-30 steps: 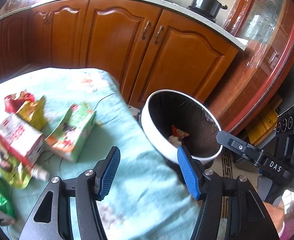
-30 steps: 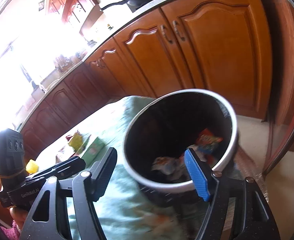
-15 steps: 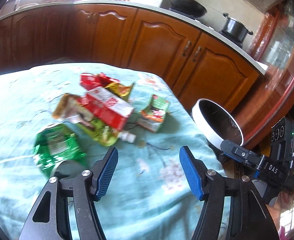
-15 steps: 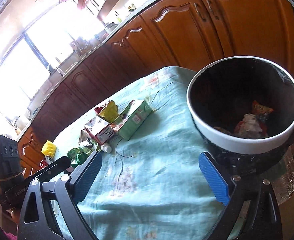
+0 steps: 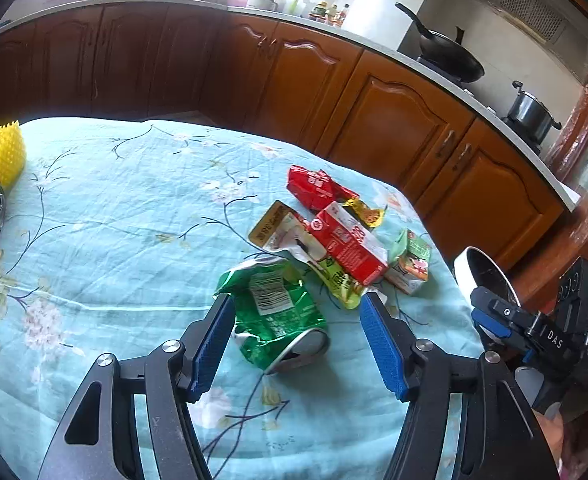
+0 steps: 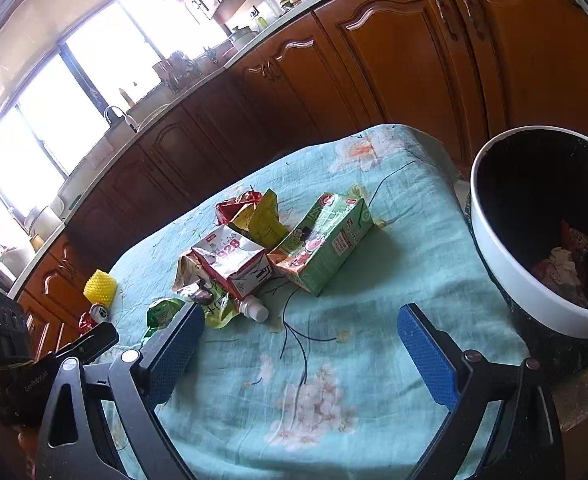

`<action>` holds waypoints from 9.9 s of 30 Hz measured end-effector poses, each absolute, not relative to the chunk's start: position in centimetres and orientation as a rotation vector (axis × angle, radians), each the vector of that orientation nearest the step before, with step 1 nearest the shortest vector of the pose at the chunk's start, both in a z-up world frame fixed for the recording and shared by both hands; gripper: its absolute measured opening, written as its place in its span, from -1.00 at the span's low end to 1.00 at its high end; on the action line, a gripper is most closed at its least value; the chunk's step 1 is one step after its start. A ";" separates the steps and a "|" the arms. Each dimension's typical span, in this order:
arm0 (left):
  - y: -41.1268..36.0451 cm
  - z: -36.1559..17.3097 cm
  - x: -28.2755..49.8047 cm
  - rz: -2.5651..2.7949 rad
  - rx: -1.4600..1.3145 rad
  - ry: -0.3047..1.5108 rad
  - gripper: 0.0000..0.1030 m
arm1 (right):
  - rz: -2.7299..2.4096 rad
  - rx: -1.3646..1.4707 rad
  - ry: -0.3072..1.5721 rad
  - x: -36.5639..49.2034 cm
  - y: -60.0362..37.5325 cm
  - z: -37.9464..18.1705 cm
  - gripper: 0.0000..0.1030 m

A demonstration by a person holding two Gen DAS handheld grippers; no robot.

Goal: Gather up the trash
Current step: 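Grasp the green crushed can with the left tool while the right tool grasps the green milk carton, then carry the can and carton over the bin and open both tools, then move both open tools back over the remaining trash on the table, then grasp the drink pouch with the left tool while the right tool grasps the white milk carton, then carry the pouch and white carton over the bin and open both tools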

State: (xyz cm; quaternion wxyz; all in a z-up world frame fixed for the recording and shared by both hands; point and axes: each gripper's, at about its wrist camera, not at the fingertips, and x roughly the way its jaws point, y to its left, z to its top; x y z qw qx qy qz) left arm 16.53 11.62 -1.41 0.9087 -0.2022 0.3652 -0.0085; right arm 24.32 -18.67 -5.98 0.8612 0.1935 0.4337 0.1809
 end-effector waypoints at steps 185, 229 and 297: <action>15.5 -6.0 27.1 -0.319 -0.501 1.065 -1.00 | 0.764 0.335 1.014 31.7 -11.8 -8.4 0.60; 16.0 -7.6 29.1 -0.118 -0.485 1.004 -0.18 | 0.815 -0.039 1.062 28.6 -7.8 -8.8 0.04; -14.0 -3.0 38.7 -0.617 -0.194 0.961 -0.85 | 0.123 0.381 0.844 23.2 -37.8 -3.5 0.04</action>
